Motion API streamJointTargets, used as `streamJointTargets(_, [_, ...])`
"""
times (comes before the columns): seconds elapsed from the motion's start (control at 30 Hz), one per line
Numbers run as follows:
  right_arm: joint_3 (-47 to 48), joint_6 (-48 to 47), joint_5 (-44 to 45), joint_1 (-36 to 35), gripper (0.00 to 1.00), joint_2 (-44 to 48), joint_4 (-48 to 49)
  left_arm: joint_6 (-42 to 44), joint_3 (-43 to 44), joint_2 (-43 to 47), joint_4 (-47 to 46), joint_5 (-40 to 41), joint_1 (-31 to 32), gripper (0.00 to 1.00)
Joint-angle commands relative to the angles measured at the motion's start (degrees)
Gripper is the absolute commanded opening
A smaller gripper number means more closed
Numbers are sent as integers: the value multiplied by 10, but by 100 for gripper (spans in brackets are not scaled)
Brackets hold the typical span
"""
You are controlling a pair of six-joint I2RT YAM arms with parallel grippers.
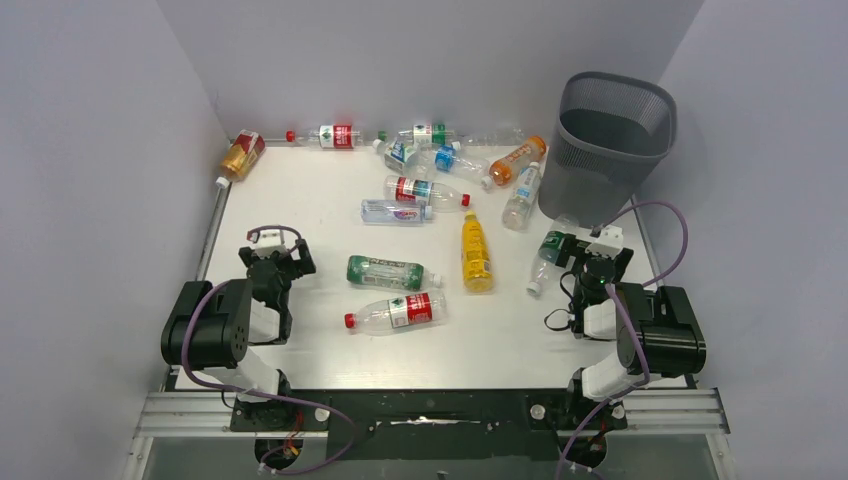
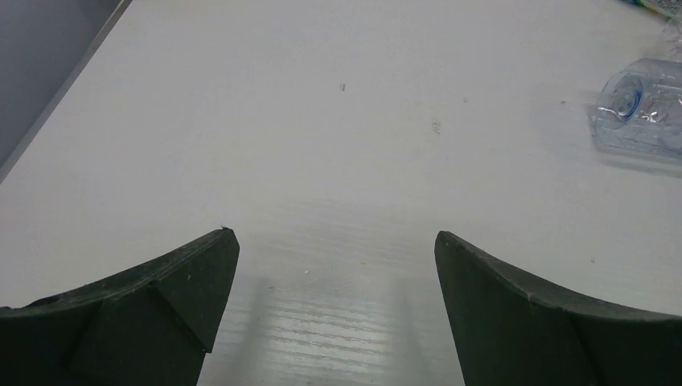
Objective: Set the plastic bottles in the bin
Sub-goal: Pick up the plastic bottle at the center of the board.
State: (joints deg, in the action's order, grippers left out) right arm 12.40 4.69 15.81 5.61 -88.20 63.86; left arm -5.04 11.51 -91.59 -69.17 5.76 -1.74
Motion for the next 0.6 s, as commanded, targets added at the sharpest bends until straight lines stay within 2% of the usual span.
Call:
streamJointTargets(0.0, [9, -4, 1, 3, 98, 2, 48, 8, 18, -1, -21, -1, -2, 96])
streamJointTargets(0.57, [2, -9, 4, 3, 98, 3, 57, 11, 14, 1, -26, 2, -1, 96])
